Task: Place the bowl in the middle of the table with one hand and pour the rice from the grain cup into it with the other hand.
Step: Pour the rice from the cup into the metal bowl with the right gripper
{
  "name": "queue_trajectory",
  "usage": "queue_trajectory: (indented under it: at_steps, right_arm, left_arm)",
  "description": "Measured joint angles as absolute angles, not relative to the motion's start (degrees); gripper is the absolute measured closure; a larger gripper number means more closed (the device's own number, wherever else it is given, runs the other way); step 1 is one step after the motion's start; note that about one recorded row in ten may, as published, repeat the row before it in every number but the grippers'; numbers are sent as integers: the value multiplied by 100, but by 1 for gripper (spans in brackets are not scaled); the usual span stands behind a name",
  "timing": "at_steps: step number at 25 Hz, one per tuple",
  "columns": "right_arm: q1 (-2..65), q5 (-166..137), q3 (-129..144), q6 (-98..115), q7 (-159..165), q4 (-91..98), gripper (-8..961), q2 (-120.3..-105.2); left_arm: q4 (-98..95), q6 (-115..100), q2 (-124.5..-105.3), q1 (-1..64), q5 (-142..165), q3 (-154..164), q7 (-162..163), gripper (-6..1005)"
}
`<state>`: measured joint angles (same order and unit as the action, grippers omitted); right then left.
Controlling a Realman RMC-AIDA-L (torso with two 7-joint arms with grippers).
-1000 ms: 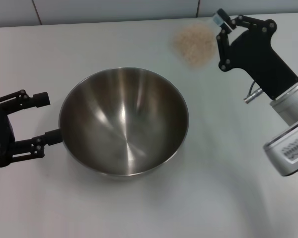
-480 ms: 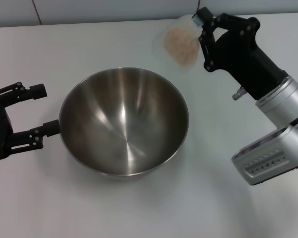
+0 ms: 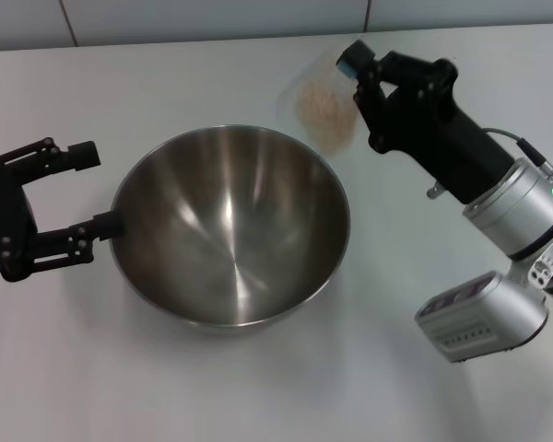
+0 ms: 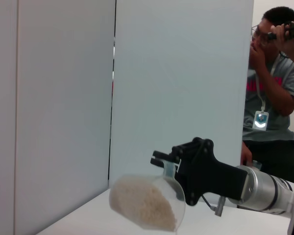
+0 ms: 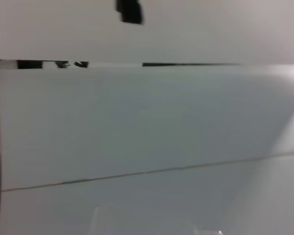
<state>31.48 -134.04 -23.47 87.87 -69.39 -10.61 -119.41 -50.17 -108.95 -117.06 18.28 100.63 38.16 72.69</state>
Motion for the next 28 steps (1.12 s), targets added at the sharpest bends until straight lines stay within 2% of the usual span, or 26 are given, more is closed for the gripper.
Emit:
queue_trajectory:
  at_steps: [28]
  right_arm:
    - [3199, -13413, -2042, 8638, -8843, -1213, 936, -11953]
  left_arm:
    - [-5004, -10847, -11726, 1916, 10054, 3815, 7221, 186]
